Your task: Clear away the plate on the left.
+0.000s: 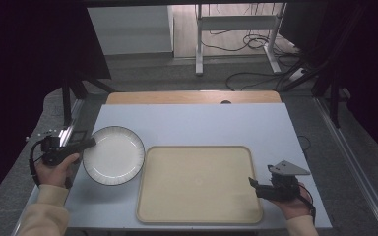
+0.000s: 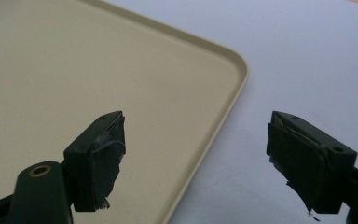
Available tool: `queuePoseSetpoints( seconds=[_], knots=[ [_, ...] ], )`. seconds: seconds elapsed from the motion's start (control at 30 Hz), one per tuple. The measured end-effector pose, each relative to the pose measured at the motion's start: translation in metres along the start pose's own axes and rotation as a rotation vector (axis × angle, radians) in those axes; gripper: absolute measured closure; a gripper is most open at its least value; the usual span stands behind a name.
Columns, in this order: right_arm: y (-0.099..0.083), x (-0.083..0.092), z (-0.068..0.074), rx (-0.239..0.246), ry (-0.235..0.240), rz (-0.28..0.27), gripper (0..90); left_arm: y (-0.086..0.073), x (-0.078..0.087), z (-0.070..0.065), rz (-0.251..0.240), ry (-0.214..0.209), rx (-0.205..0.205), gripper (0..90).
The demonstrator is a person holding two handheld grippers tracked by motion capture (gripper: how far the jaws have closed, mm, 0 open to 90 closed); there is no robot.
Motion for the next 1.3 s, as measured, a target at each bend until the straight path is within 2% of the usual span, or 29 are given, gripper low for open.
queuePoseSetpoints(
  seconds=[0.57,0.93,1.17,1.3],
  knots=[
    [-0.001,-0.001,-0.002,0.002,-0.006,0.003,19.8,0.0,-0.012,-0.024,0.001,-0.079,-0.015,80.1],
    [-0.001,-0.002,-0.002,0.005,-0.006,0.005,19.8,-0.001,-0.021,-0.036,0.03,-0.111,-0.026,79.9],
    [-0.001,-0.001,-0.003,-0.002,-0.007,0.003,19.9,-0.002,-0.025,-0.041,0.037,-0.111,-0.028,79.7],
    [-0.001,-0.002,-0.003,-0.002,-0.005,0.003,19.9,-0.003,-0.03,-0.048,0.037,-0.127,-0.024,79.8]
  ],
)
Point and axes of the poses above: each handheld gripper's, and its own axes: x roughly backward along the jaws, y roughly out of its top, z roughly to its left, the point moved 3 cm from there along -x, roughly forward along the jaws, and after that the axes turned 4 degrees about -y, right-handed, at the moved point
